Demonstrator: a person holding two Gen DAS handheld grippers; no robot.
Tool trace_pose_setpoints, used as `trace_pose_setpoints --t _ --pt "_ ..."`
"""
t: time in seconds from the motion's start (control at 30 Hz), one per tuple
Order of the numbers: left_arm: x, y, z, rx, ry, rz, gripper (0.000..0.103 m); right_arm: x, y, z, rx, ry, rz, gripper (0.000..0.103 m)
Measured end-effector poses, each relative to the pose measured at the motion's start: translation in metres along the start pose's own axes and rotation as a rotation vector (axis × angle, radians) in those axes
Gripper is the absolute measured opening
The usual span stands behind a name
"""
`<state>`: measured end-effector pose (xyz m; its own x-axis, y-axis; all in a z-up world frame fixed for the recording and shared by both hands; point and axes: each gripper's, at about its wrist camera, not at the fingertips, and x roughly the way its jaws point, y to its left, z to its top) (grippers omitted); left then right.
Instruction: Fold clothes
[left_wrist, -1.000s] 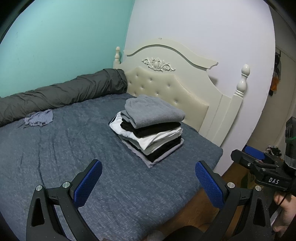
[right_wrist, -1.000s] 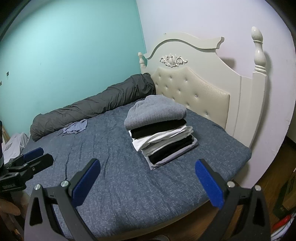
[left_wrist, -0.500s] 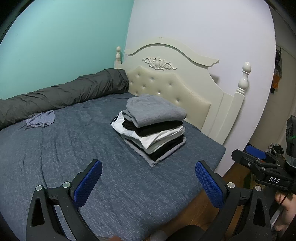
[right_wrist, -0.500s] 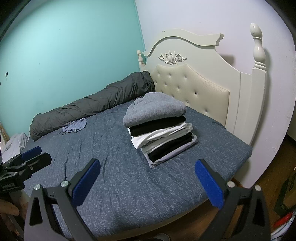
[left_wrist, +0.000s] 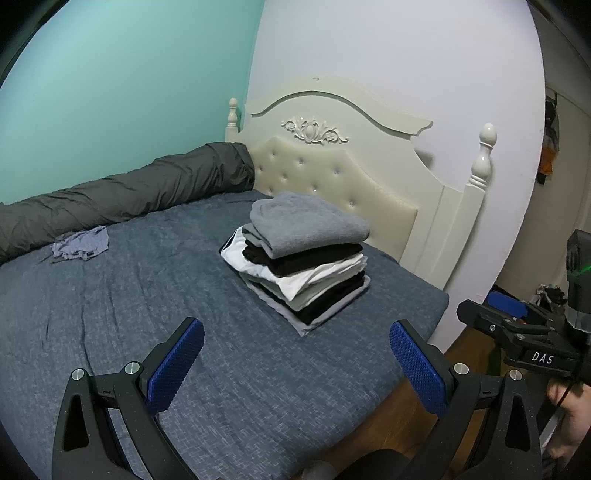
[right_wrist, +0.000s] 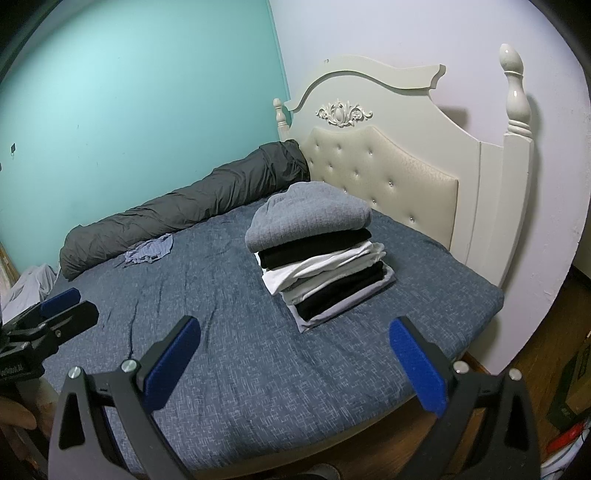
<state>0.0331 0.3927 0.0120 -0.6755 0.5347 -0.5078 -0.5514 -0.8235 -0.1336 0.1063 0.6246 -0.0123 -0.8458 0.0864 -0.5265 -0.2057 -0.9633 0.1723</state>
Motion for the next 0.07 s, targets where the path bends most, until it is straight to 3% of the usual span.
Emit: trace_pose_setpoints --t 0.07 --pt "-0.0006 -0.0003 -0.0003 0.000 -0.001 -0.002 0.102 -0.0005 0.0005 -0.0007 0.001 0.000 0.000 0.103"
